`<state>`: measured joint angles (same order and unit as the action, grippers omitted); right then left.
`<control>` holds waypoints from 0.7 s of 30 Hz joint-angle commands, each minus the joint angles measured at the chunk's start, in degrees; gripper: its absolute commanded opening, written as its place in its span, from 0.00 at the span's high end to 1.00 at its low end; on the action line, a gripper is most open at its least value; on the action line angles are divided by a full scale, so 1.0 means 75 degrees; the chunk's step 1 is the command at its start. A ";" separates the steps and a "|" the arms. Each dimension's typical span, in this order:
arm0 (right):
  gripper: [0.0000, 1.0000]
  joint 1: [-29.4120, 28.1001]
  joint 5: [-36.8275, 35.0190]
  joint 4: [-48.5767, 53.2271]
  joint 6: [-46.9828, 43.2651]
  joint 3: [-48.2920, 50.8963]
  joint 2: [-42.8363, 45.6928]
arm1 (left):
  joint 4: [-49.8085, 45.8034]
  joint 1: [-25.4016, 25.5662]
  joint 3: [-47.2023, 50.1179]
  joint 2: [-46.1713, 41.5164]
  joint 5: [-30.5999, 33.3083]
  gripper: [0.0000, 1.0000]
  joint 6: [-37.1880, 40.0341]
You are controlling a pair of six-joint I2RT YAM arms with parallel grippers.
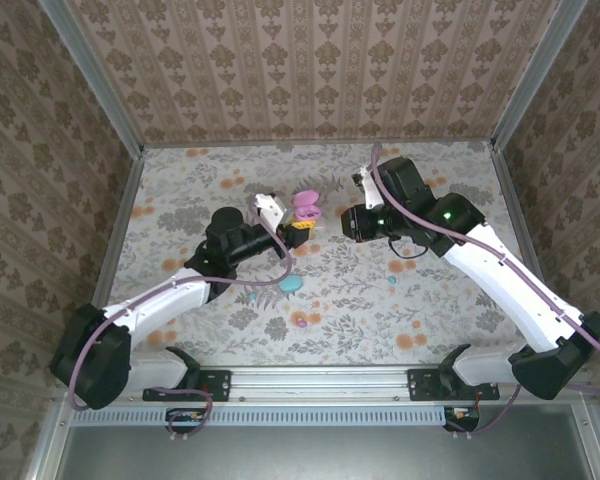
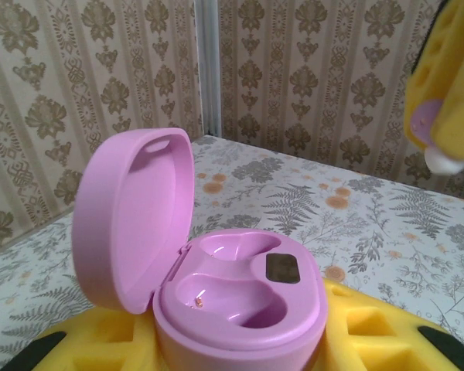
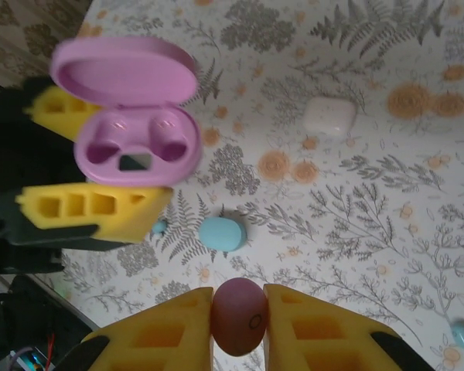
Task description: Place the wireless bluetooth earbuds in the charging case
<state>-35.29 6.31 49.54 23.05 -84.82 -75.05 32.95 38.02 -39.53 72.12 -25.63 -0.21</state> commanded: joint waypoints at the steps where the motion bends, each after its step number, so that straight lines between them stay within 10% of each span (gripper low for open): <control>1: 0.78 0.0013 0.0223 0.0227 -0.0171 -0.0315 0.0012 | 0.0379 0.0098 -0.0309 0.0056 -0.0231 0.62 0.0121; 21: 0.78 -0.0018 0.0565 -0.0320 -0.0223 -0.0739 -0.0438 | 0.0637 0.0147 -0.0516 0.0249 -0.1227 0.62 0.0027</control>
<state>-35.29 9.52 48.95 22.26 -88.38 -78.22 36.42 38.65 -41.10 73.43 -32.69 -0.23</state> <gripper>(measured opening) 0.225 0.378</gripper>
